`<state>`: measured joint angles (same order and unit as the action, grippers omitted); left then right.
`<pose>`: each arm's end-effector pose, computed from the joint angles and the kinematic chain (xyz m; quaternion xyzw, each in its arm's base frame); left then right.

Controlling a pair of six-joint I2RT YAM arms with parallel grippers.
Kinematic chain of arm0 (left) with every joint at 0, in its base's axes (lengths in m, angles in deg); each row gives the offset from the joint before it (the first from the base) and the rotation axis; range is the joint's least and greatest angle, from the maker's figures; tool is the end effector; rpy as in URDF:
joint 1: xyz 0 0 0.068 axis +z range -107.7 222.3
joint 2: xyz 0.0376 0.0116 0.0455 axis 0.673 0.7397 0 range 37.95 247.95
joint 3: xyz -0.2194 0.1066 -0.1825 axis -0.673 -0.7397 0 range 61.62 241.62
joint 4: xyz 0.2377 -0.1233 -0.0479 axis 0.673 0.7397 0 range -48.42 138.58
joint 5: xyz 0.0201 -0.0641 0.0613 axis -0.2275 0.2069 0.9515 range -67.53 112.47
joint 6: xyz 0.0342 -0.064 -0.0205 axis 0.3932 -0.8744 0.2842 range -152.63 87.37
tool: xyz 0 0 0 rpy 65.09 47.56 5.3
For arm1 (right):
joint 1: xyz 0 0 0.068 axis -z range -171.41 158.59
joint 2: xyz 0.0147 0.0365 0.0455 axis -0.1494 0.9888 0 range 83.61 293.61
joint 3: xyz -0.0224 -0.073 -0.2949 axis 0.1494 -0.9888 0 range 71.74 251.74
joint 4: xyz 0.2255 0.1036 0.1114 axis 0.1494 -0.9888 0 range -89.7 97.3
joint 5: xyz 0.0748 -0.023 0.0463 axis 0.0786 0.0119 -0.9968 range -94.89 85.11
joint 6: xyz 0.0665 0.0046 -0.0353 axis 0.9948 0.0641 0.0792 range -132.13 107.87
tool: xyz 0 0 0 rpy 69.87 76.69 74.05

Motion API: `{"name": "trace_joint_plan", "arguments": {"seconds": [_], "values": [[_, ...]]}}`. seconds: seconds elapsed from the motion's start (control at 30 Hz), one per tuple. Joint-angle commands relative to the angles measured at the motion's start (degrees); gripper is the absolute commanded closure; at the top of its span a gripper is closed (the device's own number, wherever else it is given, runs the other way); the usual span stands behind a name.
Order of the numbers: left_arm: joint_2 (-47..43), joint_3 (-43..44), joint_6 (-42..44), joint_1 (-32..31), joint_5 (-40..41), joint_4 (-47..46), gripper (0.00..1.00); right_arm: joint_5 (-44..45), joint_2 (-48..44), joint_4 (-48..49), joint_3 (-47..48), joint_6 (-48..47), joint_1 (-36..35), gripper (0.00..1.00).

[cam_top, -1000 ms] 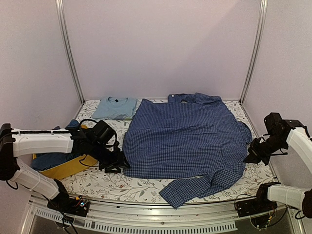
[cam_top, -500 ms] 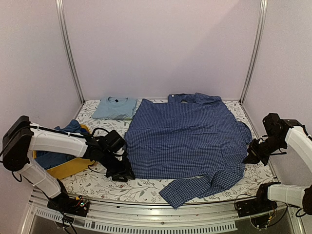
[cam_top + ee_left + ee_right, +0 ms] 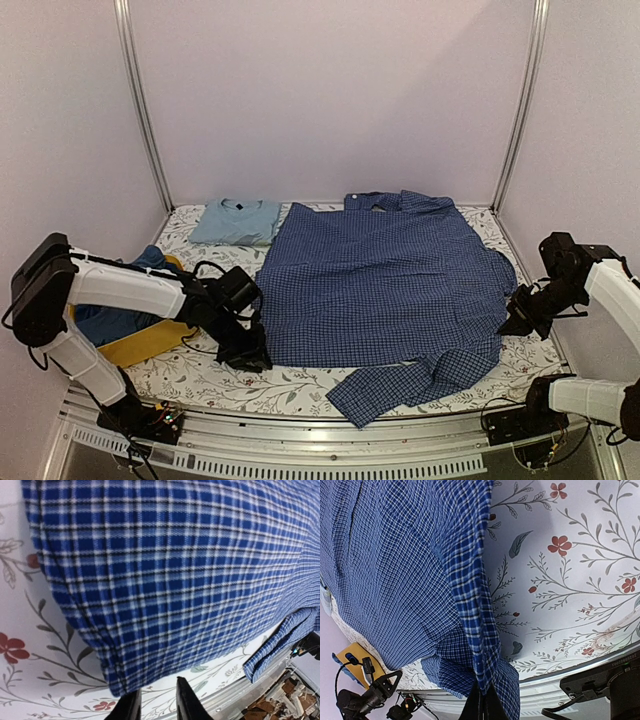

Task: Fold and stack the mixed laundry pile
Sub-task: Pick up the flattened shirt from the center of the board.

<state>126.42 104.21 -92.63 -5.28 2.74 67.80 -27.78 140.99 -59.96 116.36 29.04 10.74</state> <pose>0.1694 -0.2173 0.1406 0.0788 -0.9704 0.2236 0.0460 0.1471 0.0192 0.2348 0.3444 0.9138 0.2147 0.0143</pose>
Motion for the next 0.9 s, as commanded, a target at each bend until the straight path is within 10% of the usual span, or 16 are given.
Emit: {"name": "trace_joint_plan", "arguments": {"seconds": [0.0, 0.1, 0.47, 0.6, 0.87], "values": [[2.47, 0.82, 1.83, 0.87, -0.69, -0.96, 0.84, -0.84, -0.02, 0.41, 0.71, 0.4, 0.31, 1.0], [0.37, 1.44, 2.69, 0.87, -0.95, -0.52, 1.0, -1.08, -0.21, -0.6, 1.43, -0.05, 0.31, 1.0], [-13.98, 0.56, 1.4, 3.86, -2.64, 4.48, 1.0, -2.5, -2.54, -1.73, 4.56, -0.2, 1.61, 1.0], [-12.85, -0.74, 0.22, 3.63, -1.09, 4.0, 0.62, -3.38, -0.72, 0.45, 3.57, -0.71, 1.97, 1.0], [-4.78, -3.34, -0.13, 3.54, 0.64, -5.97, 0.58, -3.5, 0.71, 1.74, 2.09, -1.52, 2.39, 1.0]]}}
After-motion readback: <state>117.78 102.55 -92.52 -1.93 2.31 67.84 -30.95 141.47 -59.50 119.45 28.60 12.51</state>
